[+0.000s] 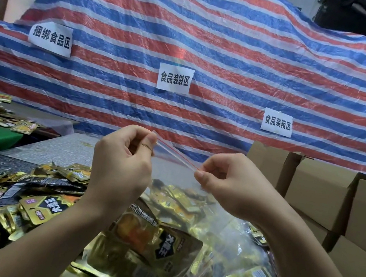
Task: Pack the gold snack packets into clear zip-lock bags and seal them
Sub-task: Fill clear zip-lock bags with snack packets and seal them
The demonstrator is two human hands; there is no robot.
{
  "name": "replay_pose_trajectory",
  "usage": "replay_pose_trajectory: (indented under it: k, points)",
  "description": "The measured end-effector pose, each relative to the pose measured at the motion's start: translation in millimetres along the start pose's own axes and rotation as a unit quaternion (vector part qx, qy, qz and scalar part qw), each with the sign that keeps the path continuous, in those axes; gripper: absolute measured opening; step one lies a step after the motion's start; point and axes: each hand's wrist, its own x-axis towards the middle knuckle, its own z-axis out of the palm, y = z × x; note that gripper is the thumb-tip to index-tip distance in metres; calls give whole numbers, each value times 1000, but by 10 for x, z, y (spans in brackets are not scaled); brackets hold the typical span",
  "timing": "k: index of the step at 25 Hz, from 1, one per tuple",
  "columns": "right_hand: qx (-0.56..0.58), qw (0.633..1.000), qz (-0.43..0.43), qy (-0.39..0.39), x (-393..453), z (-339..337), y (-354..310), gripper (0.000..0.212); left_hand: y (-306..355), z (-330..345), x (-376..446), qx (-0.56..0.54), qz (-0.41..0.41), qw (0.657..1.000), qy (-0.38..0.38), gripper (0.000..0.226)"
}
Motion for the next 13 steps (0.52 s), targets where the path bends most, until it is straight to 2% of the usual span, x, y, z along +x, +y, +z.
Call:
replay_pose_trajectory:
  k: [13]
  points:
    - [-17, 1000, 5, 7, -180, -140, 267, 24, -4, -64, 72, 13, 1, 1000, 18, 19]
